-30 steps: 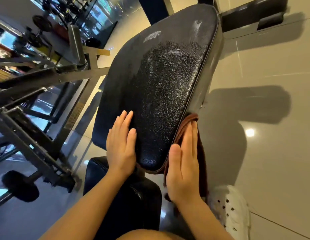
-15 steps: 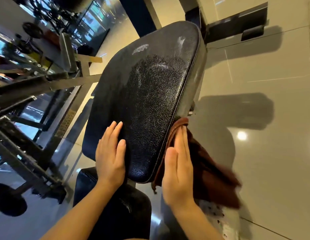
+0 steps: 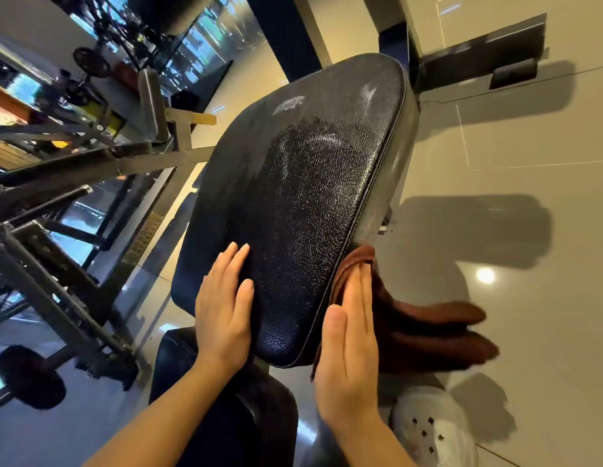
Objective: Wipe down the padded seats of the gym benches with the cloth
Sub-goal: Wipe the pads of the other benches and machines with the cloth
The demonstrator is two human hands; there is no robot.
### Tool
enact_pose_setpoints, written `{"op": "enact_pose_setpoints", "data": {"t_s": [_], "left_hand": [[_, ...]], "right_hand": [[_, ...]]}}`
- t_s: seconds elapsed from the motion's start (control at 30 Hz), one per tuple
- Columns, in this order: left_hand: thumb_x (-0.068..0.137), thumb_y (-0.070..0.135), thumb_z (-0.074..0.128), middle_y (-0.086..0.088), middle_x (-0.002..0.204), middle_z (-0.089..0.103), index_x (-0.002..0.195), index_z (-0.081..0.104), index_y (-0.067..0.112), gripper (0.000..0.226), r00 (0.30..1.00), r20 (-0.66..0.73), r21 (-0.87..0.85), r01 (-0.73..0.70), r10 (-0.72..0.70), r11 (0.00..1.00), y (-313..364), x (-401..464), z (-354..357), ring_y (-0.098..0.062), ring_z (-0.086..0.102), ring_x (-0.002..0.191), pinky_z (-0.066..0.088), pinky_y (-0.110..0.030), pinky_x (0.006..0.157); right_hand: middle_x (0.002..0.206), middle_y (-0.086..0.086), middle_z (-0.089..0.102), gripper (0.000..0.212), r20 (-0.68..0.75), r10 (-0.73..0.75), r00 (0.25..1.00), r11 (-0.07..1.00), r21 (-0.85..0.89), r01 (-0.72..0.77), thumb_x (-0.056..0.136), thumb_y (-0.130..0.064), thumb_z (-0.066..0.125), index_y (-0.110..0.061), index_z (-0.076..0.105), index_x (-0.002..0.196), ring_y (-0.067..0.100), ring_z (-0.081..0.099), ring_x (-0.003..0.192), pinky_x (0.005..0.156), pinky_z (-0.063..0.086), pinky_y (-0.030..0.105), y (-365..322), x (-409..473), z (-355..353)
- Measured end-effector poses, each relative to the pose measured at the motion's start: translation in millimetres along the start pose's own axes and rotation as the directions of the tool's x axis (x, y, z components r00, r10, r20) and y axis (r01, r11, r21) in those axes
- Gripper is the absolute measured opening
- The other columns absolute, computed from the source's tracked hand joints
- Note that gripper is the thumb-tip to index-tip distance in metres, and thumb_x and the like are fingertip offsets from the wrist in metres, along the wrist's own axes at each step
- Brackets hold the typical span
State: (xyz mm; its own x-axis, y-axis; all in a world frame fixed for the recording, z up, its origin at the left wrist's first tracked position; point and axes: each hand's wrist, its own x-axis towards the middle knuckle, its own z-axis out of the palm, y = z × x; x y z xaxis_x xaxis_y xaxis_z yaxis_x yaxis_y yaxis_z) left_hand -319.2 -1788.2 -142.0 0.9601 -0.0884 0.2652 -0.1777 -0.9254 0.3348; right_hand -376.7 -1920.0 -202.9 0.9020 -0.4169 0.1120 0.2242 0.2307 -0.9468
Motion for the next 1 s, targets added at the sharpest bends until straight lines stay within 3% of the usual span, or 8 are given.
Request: {"op": "enact_pose_setpoints", "data": {"t_s": [0.17,0.3,0.4,0.47,0.6,0.7,0.83,1.0], "left_hand": [[0.095,0.046,0.028,0.015,0.151,0.032,0.139,0.036,0.037,0.046,1.000,-0.002,0.005,0.015,-0.015,1.000,-1,-1,1,-0.012,0.029,0.143,0.023,-0.055,0.116],[0.095,0.047,0.029,0.011,0.152,0.034,0.140,0.037,0.036,0.047,1.000,-0.006,0.002,0.015,-0.015,1.000,-1,-1,0,-0.012,0.029,0.143,0.023,-0.056,0.115],[0.095,0.047,0.028,0.008,0.153,0.035,0.140,0.038,0.035,0.048,1.000,-0.008,0.006,0.016,-0.016,1.000,-1,0,1,-0.015,0.030,0.143,0.024,-0.056,0.115],[0.095,0.048,0.028,0.007,0.152,0.036,0.140,0.038,0.034,0.048,1.000,-0.014,0.014,0.014,-0.014,1.000,-1,-1,1,-0.016,0.031,0.143,0.025,-0.057,0.114],[0.095,0.048,0.029,0.010,0.152,0.036,0.141,0.040,0.033,0.049,1.000,-0.024,0.018,0.016,-0.016,1.000,0,-1,1,-0.013,0.032,0.142,0.026,-0.057,0.113],[0.095,0.049,0.030,0.013,0.152,0.035,0.140,0.040,0.034,0.049,0.999,-0.022,0.012,0.027,-0.027,1.000,1,-1,0,-0.009,0.030,0.142,0.025,-0.056,0.114],[0.096,0.048,0.030,0.017,0.152,0.033,0.141,0.040,0.034,0.049,1.000,-0.015,0.017,0.023,-0.023,1.000,-2,-1,-1,-0.008,0.029,0.143,0.025,-0.055,0.115],[0.096,0.053,0.029,0.015,0.153,0.035,0.143,0.036,0.040,0.049,1.000,-0.011,0.019,0.014,-0.014,1.000,-3,-1,-1,-0.011,0.029,0.144,0.026,-0.056,0.115]], "right_hand": [[0.153,-0.025,0.010,0.050,-0.014,0.041,0.999,0.997,0.067,-0.040,0.099,-0.042,0.025,-0.035,0.010,0.146,-0.007,0.008,0.145,0.119,0.006,0.017,0,50,-5],[0.162,-0.001,0.014,0.061,-0.094,0.065,0.993,0.996,0.059,-0.060,0.099,-0.034,0.022,-0.010,0.013,0.154,0.000,0.010,0.145,0.119,0.004,0.015,-7,143,-14],[0.160,0.004,0.023,0.061,-0.123,0.071,0.990,0.997,0.046,-0.066,0.098,-0.036,0.022,-0.011,0.019,0.154,0.011,0.017,0.147,0.122,0.011,0.033,-6,194,-25],[0.159,0.004,0.026,0.059,-0.120,0.080,0.990,0.996,0.042,-0.075,0.099,-0.036,0.024,-0.013,0.021,0.154,0.011,0.019,0.147,0.122,0.012,0.034,-6,191,-27],[0.154,-0.020,0.015,0.055,-0.034,0.050,0.998,0.997,0.060,-0.048,0.101,-0.034,0.026,-0.019,0.015,0.152,-0.014,0.010,0.140,0.115,0.005,0.009,-5,112,-20],[0.149,-0.029,0.010,0.050,0.040,-0.024,0.999,0.999,0.047,0.022,0.099,-0.042,0.024,-0.029,0.010,0.146,-0.015,0.007,0.141,0.113,0.005,0.007,4,67,-18],[0.149,-0.031,0.007,0.046,0.119,-0.047,0.992,0.999,0.019,0.045,0.099,-0.040,0.023,-0.037,0.009,0.143,-0.012,0.005,0.143,0.114,0.003,0.007,7,95,-29],[0.161,-0.006,0.011,0.057,0.025,-0.054,0.998,0.998,0.019,0.054,0.101,-0.031,0.022,-0.013,0.011,0.154,0.007,0.005,0.149,0.121,0.003,0.022,-4,178,-31]]}}
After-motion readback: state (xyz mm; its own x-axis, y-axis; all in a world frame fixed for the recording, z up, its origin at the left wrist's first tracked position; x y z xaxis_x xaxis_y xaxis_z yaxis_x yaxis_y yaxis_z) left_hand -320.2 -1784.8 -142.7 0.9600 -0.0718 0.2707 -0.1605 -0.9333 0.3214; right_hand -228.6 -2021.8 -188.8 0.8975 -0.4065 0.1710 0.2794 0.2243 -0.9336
